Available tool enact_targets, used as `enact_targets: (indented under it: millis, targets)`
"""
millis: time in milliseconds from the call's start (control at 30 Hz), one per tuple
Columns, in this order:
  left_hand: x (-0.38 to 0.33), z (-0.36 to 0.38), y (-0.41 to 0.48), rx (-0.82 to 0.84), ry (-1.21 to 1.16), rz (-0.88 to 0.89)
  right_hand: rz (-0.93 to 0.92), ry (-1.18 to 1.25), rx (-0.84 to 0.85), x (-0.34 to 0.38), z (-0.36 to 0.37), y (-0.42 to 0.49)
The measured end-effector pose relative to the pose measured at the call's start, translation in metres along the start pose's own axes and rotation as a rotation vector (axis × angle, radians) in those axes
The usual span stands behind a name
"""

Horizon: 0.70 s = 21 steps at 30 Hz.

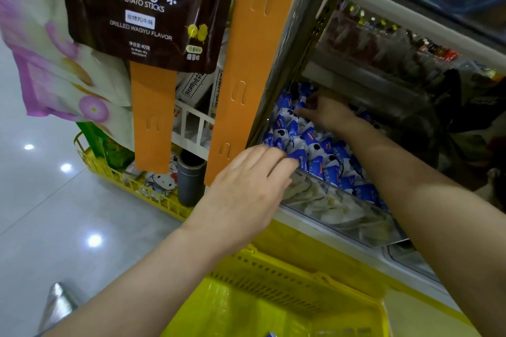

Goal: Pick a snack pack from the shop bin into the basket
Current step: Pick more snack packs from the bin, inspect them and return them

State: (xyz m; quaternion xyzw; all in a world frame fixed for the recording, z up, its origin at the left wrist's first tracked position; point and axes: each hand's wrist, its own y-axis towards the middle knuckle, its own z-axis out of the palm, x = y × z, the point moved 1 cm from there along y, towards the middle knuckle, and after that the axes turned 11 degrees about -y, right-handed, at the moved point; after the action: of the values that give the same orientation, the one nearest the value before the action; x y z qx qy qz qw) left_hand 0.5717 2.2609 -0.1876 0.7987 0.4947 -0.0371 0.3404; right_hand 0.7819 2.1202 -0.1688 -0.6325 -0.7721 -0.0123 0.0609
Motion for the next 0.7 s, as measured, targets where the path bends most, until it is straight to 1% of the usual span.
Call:
enact_targets:
  millis: [100,200,267,400,467,533,600,700]
  targets:
    - [-0.003,-0.001,-0.001,0.026,-0.003,-0.023,0.078,0.009,0.025,0.003,-0.003,0.005]
    - [-0.005,-0.002,0.001,0.043,0.014,-0.032,0.144,0.131,0.004,0.004,-0.006,0.004]
    - [-0.007,-0.004,0.004,0.056,0.042,-0.032,0.148,0.208,-0.078,0.006,-0.008,-0.002]
    - [-0.011,-0.004,0.007,0.107,0.065,-0.062,0.133,0.318,-0.313,0.009,-0.028,-0.024]
    - [-0.012,-0.004,0.007,0.101,0.046,-0.075,0.106,0.391,-0.388,0.007,-0.04,-0.04]
    - [-0.013,-0.003,0.006,0.062,0.015,-0.074,0.106,0.472,-0.427,0.007,-0.049,-0.063]
    - [-0.017,-0.002,0.005,-0.016,-0.132,-0.112,0.077,0.53,-0.488,0.008,-0.053,-0.087]
    - [-0.031,-0.003,0.003,-0.181,-0.487,-0.262,0.014,0.676,-0.57,0.015,-0.057,-0.132]
